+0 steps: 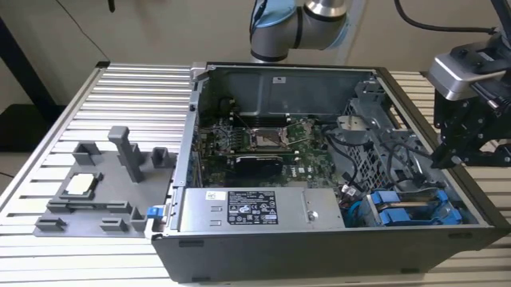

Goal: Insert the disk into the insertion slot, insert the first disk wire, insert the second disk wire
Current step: 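Insert the first disk wire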

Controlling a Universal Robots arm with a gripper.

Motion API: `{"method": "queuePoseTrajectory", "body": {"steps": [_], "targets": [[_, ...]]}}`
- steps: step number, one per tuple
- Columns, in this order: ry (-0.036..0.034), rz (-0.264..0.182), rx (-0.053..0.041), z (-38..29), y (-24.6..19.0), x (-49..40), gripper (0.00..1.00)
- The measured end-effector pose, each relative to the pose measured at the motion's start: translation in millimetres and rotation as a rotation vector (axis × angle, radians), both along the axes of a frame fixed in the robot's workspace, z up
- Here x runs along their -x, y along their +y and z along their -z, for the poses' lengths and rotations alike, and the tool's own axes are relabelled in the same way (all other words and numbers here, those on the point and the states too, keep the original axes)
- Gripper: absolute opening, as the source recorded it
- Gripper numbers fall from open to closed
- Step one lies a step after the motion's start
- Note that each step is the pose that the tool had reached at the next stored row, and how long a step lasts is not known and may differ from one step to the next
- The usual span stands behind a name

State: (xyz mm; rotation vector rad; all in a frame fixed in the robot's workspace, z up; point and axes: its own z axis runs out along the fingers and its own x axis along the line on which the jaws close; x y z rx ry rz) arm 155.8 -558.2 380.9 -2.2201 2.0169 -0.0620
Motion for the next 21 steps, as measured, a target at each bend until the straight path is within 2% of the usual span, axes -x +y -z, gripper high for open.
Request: {"method": "queuePoseTrajectory", "body": {"steps": [2,3,5,6,7,8,9,12,15,16,18,21], "targets": [[0.0056,0.0,0.0015,1.8,0.0,0.0,0.19],[0.016,0.0,0.0032,6.2,0.0,0.0,0.19],[0.0239,0.002,0.0037,11.0,-0.1,0.2,0.19],[0.0268,0.01,0.0034,16.6,-0.1,0.8,0.19],[0.0368,0.031,0.0039,26.1,-0.6,1.1,0.19],[0.0694,0.038,0.0027,29.2,-11.1,0.5,0.19],[0.0694,0.042,-0.0056,30.7,-13.2,0.4,0.19],[0.0662,0.044,-0.0274,34.6,-15.7,0.3,0.19],[0.0654,0.045,-0.0341,36.5,-17.7,0.0,0.19],[0.0641,0.047,-0.0341,36.9,-17.8,-0.1,0.19],[0.0559,0.052,-0.0345,38.2,-18.3,-0.1,0.19],[0.0548,0.055,-0.0347,39.5,-19.9,-0.1,0.19]]}}
